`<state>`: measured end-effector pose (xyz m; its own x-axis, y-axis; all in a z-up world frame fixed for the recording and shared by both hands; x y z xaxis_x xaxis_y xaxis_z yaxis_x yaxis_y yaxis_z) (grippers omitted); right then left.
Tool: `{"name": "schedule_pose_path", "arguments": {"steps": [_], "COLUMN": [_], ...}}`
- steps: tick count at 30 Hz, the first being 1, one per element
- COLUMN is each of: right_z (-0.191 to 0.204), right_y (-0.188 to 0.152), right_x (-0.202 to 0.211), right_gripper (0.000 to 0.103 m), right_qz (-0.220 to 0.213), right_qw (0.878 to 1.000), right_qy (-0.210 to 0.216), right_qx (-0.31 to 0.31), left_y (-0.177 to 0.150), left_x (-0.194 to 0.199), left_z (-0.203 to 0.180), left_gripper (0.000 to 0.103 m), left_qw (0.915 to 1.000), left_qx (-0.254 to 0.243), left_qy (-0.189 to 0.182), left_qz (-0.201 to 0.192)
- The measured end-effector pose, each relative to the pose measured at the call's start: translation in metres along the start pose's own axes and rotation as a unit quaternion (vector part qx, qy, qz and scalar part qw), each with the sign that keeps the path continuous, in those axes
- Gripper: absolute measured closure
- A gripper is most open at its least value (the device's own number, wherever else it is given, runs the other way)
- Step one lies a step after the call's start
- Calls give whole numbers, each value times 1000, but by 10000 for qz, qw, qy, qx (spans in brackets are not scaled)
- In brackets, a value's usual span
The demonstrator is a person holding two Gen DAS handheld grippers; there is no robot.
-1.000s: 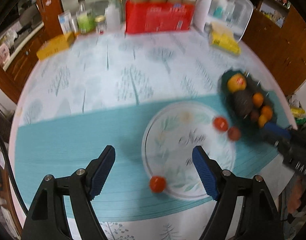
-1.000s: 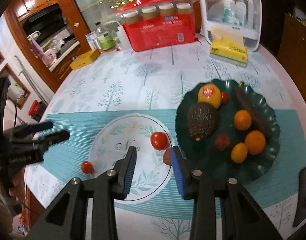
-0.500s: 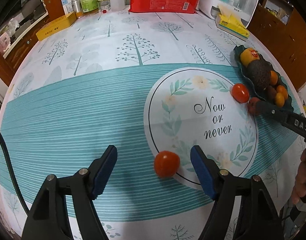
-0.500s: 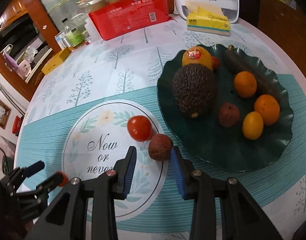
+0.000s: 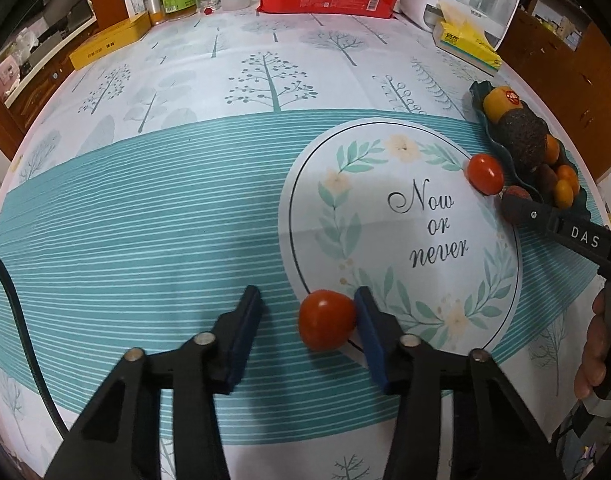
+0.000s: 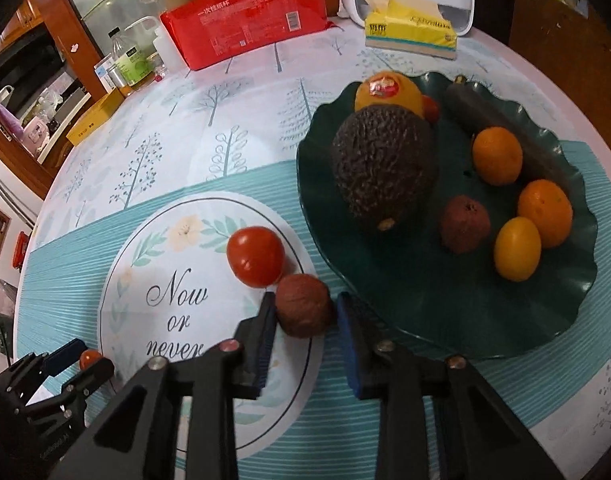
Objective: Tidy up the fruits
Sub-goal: 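Grasp a brown fruit with the right tool while the left grasps a cherry tomato, then carry both fruits into the green plate and open both tools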
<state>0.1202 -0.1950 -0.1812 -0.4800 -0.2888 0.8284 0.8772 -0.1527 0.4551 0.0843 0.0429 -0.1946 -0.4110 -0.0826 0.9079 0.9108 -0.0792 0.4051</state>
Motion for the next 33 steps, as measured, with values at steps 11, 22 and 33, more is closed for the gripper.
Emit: {"name": "schedule_pose_path", "arguments": {"steps": [11, 22, 33], "right_z": [5, 3, -36], "right_y": [-2, 2, 37], "right_x": [14, 58, 130], "right_gripper": [76, 76, 75], "right_qz": [-9, -177, -750], "right_qw": [9995, 9978, 9934], "right_qy": [238, 485, 440], "right_qx": [220, 414, 746], "left_y": [0, 23, 94], "left_x": [8, 51, 109], "left_z": [-14, -58, -139], "left_gripper": [78, 78, 78], "left_qw": [9999, 9989, 9936], "left_qx": [-66, -291, -524], "left_qy": [-96, -215, -441], "left_qz": [57, -308, -900]}}
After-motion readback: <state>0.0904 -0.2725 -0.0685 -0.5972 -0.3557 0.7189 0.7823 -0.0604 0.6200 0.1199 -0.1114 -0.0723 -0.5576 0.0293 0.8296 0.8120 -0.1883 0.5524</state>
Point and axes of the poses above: each gripper's, at about its wrist camera, not at the fingertips, and x roughly against the way its jaws point, z to its left, y to its top, the point moved 2 cm from there along -x, roughly the way its jaws point, and after that the axes turned 12 degrees about y, right-handed, at the moved point
